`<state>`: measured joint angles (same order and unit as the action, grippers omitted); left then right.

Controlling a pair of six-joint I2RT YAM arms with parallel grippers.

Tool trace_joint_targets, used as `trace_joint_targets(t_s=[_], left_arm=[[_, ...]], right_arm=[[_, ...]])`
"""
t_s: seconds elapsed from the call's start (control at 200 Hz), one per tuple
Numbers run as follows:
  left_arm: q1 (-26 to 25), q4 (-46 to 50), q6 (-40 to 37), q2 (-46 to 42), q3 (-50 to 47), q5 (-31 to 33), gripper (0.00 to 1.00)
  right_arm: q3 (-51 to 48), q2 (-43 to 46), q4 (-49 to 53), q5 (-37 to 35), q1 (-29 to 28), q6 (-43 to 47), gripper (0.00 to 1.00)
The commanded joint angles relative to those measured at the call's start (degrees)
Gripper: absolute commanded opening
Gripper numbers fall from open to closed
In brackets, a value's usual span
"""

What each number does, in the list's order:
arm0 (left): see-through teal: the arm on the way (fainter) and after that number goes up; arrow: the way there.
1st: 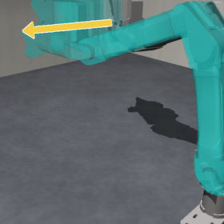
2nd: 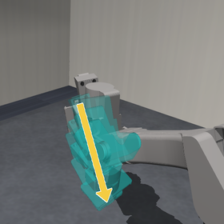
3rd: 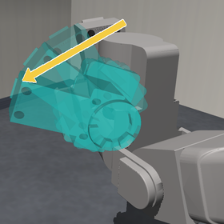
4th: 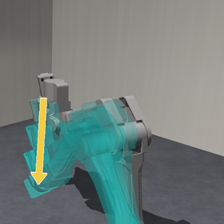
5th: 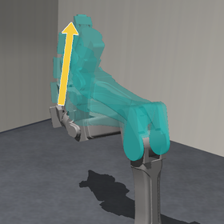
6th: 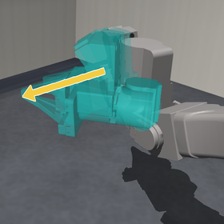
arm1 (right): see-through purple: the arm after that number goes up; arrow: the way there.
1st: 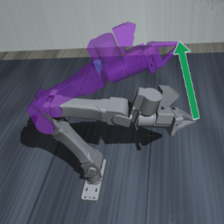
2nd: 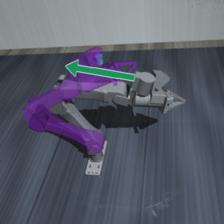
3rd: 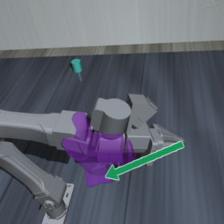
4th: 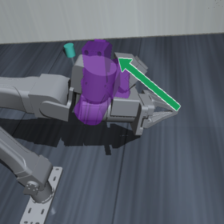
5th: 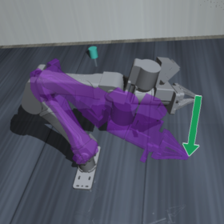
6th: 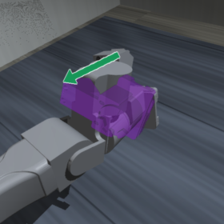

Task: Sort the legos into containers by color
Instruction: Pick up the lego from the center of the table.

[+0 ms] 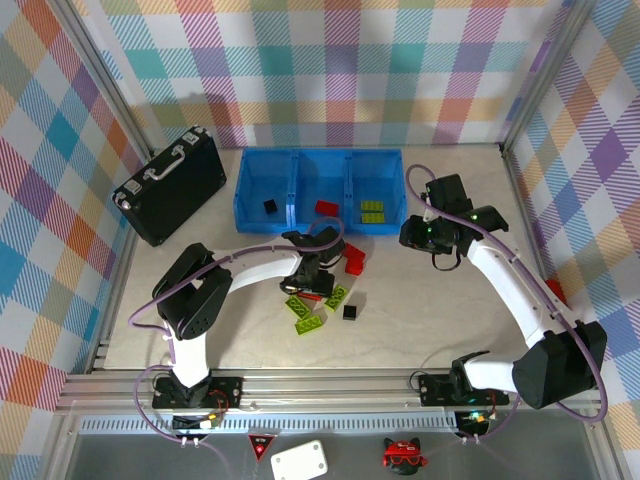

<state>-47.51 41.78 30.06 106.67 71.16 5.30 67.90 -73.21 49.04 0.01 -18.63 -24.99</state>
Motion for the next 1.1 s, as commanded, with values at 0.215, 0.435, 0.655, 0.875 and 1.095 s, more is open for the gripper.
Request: trace_joint_targets(t_s=[0.215,0.435,0.655,0.875,1.095], left_arm=[[0.4,-0.3,0.3,0.9,-1.4,-1.3,0.72],[0.5,0.3,-0.2,-1.3,-0.3,-0.1,0.60],[1.2,3.8,-2.1,-3.5,5.0,1.7,0.59],[3.8,5.4,-4.6,-2.5,12.6,1.8,0.59],[7.6,5.7,-6.8,2.7,23.1,3.3,0.59]], right_arm=[[1.8,1.8,2.2,0.0,0.1,-0.6,0.38],[2.7,3.1,3.1,-0.7,0.1,-0.4,0.38],[2.6,3.6,3.7,-1.3,0.2,-0.3,0.38],[1.8,3.9,4.0,-2.0,0.2,-0.1,0.38],[2.0,4.4,5.3,-2.9,0.1,0.3,0.38]])
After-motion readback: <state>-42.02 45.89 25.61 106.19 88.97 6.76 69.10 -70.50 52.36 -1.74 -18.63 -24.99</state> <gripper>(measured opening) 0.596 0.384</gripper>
